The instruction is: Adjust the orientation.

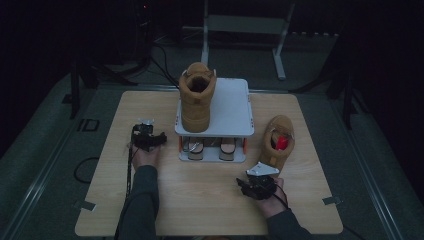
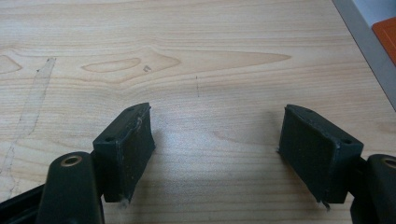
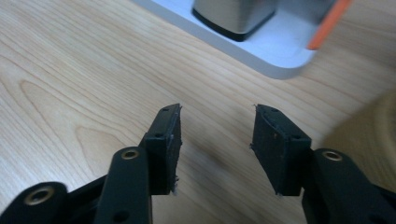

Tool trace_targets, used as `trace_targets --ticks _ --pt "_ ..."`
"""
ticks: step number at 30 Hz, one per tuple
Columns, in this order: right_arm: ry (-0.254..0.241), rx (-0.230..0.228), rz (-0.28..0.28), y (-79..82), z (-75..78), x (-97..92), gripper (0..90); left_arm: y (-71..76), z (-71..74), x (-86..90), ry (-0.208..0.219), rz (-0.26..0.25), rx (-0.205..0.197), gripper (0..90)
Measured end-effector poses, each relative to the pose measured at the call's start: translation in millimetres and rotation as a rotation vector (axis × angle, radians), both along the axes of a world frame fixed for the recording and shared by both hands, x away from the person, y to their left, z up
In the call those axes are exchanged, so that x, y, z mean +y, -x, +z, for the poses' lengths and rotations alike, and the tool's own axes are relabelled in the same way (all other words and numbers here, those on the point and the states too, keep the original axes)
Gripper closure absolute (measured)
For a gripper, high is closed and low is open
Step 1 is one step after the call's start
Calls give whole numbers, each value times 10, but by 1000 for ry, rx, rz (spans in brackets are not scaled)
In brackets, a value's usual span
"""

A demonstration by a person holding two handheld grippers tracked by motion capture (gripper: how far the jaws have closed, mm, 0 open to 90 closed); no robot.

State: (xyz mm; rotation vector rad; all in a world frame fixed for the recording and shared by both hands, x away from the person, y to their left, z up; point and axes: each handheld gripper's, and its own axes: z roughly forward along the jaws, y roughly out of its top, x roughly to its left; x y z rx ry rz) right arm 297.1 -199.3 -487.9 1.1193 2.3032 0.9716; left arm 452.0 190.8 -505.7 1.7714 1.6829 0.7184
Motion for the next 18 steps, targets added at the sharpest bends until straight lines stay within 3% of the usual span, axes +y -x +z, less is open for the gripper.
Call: trace_targets --ticks 8,10,13,14,18 --pt "23 -4 -54 79 98 -347 533 2 0 -1 0 0 -1 263" --pt "-12 17 -64 112 140 -517 550 2 -1 -2 0 1 -2 263" --pt "-11 19 -66 130 155 -554 545 3 -2 -2 1 1 -3 263" --pt "18 18 -79 177 185 -631 535 4 -2 -3 1 1 -3 263" --pt "26 15 -137 226 245 -835 534 4 -1 -2 0 0 -2 263"
